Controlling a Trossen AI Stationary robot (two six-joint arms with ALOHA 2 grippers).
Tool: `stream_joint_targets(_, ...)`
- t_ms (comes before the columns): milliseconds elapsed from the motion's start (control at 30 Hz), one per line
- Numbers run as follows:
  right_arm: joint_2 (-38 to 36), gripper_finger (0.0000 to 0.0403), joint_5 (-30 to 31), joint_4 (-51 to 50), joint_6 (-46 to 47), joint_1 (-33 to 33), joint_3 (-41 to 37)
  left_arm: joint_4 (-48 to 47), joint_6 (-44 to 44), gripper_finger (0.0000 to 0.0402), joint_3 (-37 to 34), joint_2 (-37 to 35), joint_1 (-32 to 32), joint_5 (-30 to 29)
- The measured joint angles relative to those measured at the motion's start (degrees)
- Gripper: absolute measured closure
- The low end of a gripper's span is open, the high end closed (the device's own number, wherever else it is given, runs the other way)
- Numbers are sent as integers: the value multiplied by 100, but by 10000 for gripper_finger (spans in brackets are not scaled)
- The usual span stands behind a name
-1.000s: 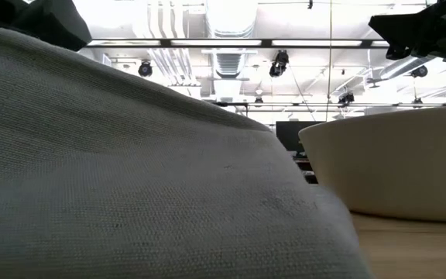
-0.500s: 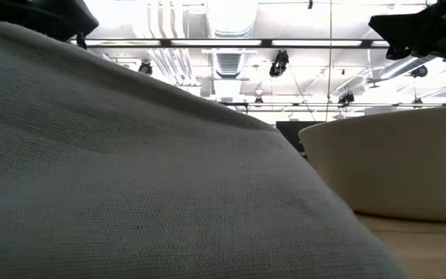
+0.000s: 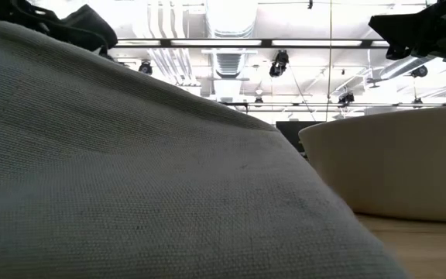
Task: Set up tray
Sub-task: Put the white plate on the black serving tray
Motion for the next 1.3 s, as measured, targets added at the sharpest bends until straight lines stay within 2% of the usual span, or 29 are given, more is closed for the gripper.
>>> stream_joint_targets(400,0,385,-1,0,0,-2,0,943,250,401,0,2,1166,-30)
stream_joint_targets(600,0,385,0,0,0,0,0,1043,368,401,-5,2,1529,-466)
stream_joint_targets(1300,-2,385,-2,0,0,-2,0,1068,652,401,-273,4,1608,-1680)
